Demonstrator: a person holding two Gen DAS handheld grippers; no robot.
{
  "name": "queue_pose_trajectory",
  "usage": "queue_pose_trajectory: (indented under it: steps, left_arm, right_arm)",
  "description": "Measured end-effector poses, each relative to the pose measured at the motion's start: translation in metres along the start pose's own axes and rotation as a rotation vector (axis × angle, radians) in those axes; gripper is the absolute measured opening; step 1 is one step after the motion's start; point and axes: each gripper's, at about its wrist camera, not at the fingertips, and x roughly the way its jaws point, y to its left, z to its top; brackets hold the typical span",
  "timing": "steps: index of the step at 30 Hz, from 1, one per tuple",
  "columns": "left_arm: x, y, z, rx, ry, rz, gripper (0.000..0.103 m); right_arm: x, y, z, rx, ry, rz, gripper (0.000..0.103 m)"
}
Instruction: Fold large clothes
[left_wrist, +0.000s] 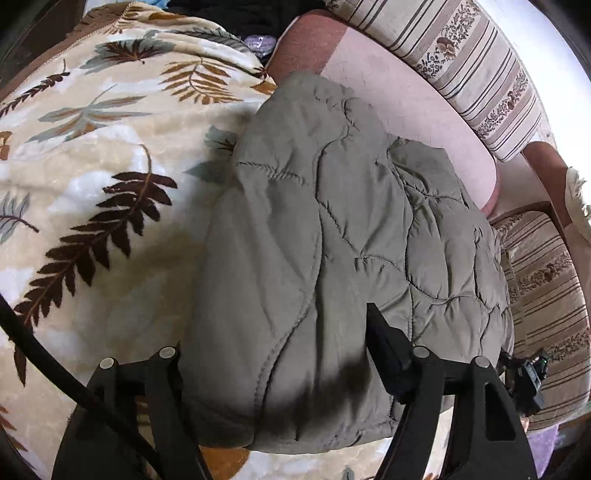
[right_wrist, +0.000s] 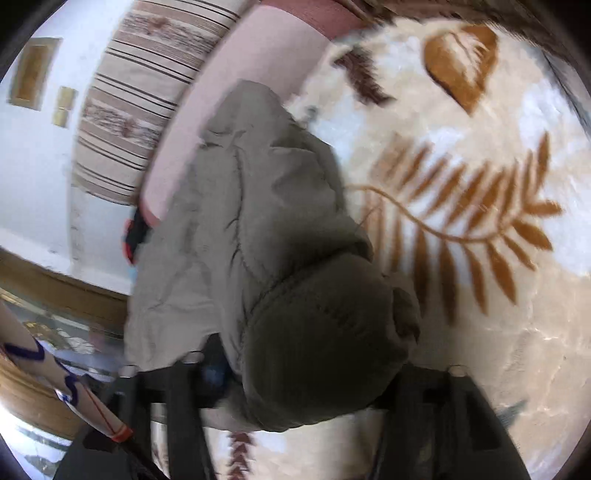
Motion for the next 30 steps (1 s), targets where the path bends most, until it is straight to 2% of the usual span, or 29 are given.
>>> queue_pose_trajectory:
  steps: [2, 5, 11, 14, 18, 21, 24, 27, 28, 30]
  left_arm:
    - [-0.013, -0.005, -0.003, 0.013, -0.024, 0.015, 0.074]
    - [-0.04, -0.008, -0.014, 0.054, -0.067, 0.078, 0.074]
    - [-0.095, -0.016, -0.041, 0.099, -0.206, 0.182, 0.075]
    - [-0.125, -0.032, -0.061, 0.152, -0.322, 0.296, 0.078]
    - [-0.157, -0.047, -0.08, 0.194, -0.456, 0.383, 0.094]
    - [-0.176, -0.056, -0.093, 0.221, -0.519, 0.408, 0.095]
    - [-0.191, -0.058, -0.103, 0.229, -0.545, 0.43, 0.095]
    - [-0.199, -0.061, -0.11, 0.24, -0.563, 0.452, 0.095]
    - [-0.201, -0.062, -0.113, 0.247, -0.57, 0.471, 0.095]
    - [-0.203, -0.064, -0.116, 0.25, -0.566, 0.494, 0.095]
  right_arm:
    - [-0.01, -0.001, -0.001, 0.032, -0.035, -0.004, 0.08]
    - [-0.032, 0.007, -0.005, -0.004, -0.069, -0.049, 0.083]
    - [-0.09, 0.04, -0.029, -0.178, -0.251, -0.259, 0.085]
    - [-0.098, 0.085, -0.048, -0.353, -0.295, -0.291, 0.085]
    - [-0.059, 0.149, -0.077, -0.577, -0.236, -0.283, 0.085]
    - [-0.018, 0.175, -0.092, -0.649, -0.185, -0.287, 0.085]
    - [0.028, 0.182, -0.092, -0.644, -0.13, -0.31, 0.085]
    - [0.066, 0.178, -0.088, -0.658, -0.094, -0.398, 0.087]
    - [0.073, 0.176, -0.086, -0.668, -0.092, -0.425, 0.091]
    - [0.076, 0.179, -0.084, -0.69, -0.092, -0.451, 0.092]
